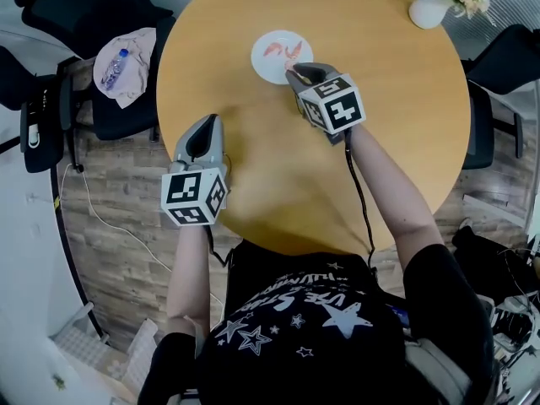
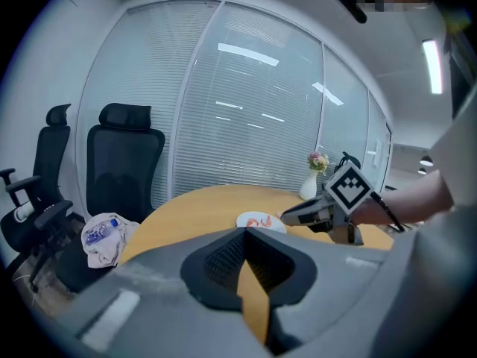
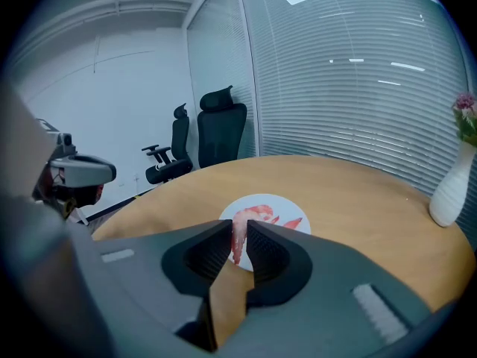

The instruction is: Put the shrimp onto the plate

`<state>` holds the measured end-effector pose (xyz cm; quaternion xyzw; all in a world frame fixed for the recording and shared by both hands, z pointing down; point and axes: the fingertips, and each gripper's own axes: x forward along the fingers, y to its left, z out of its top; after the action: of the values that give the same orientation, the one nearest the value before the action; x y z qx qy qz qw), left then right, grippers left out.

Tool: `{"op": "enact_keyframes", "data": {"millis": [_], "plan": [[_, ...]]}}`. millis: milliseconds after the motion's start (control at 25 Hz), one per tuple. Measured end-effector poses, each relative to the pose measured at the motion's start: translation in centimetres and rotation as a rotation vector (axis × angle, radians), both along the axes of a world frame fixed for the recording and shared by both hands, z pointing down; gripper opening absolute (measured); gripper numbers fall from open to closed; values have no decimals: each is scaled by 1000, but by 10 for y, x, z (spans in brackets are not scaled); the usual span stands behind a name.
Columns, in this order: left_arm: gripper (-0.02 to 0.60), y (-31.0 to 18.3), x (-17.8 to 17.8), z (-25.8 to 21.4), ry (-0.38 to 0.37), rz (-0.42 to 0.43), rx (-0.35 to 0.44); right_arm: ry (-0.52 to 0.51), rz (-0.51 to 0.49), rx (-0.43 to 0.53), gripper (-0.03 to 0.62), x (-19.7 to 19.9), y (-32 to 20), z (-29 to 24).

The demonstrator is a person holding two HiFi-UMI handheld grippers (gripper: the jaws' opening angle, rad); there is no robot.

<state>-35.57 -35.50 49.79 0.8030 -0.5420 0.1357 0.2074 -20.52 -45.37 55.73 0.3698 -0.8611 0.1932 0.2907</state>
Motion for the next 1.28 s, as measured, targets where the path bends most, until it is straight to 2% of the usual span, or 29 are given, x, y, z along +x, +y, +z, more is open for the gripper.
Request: {"op": "enact_keyframes", "data": {"millis": [400,1280], "plan": [[2,-11,-4,27,26,-10,-43,87,-21,-50,66,-14,-21,43],[2,-15,2,54,47,-16,-95,124,-37,-115,66,-20,-32,70]]}}
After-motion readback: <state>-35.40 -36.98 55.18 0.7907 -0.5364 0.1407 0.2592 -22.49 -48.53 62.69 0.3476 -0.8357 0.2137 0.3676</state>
